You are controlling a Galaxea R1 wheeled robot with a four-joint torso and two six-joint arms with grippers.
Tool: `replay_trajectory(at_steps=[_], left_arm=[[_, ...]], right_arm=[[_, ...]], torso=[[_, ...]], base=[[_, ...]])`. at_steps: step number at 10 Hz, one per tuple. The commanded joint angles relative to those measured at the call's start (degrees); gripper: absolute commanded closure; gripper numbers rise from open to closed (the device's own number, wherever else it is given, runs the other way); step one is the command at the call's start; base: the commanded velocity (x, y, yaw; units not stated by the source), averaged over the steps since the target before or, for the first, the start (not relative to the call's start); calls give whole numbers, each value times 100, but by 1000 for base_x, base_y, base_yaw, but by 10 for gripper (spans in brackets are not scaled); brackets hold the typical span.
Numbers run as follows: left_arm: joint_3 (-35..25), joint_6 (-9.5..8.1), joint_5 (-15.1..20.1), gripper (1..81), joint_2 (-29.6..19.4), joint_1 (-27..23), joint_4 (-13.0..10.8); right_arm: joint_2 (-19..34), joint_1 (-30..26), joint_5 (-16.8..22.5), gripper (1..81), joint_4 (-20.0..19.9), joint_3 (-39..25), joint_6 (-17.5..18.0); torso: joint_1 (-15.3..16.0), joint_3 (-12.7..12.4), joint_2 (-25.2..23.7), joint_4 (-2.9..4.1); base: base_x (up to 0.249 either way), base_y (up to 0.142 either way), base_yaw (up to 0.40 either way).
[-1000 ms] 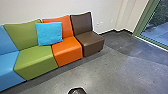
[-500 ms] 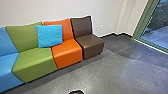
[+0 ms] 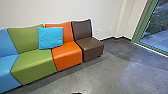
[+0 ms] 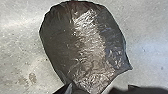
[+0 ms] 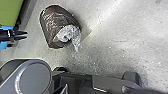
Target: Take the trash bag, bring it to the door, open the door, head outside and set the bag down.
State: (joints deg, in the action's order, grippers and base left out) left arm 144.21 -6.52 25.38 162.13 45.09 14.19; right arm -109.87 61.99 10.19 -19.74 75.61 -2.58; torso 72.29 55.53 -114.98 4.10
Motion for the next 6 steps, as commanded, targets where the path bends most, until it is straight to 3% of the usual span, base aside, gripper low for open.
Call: replay_trajectory(at_steps=[1, 3, 6], left_arm=[[36, -42, 521, 10, -23, -857, 207], [36, -42, 529, 10, -14, -979, 216], [37, -112, 626, 10, 39, -1068, 277]], right_arm=[[420, -815, 791, 10, -109, -372, 127], [472, -981, 827, 10, -109, -486, 135], [507, -1210, 958, 10, -83, -697, 188]], torso=[[362, 535, -564, 0], [555, 757, -873, 0], [928, 1316, -1464, 0]], base=[[0, 0, 0], [0, 0, 0], [0, 0, 0]])
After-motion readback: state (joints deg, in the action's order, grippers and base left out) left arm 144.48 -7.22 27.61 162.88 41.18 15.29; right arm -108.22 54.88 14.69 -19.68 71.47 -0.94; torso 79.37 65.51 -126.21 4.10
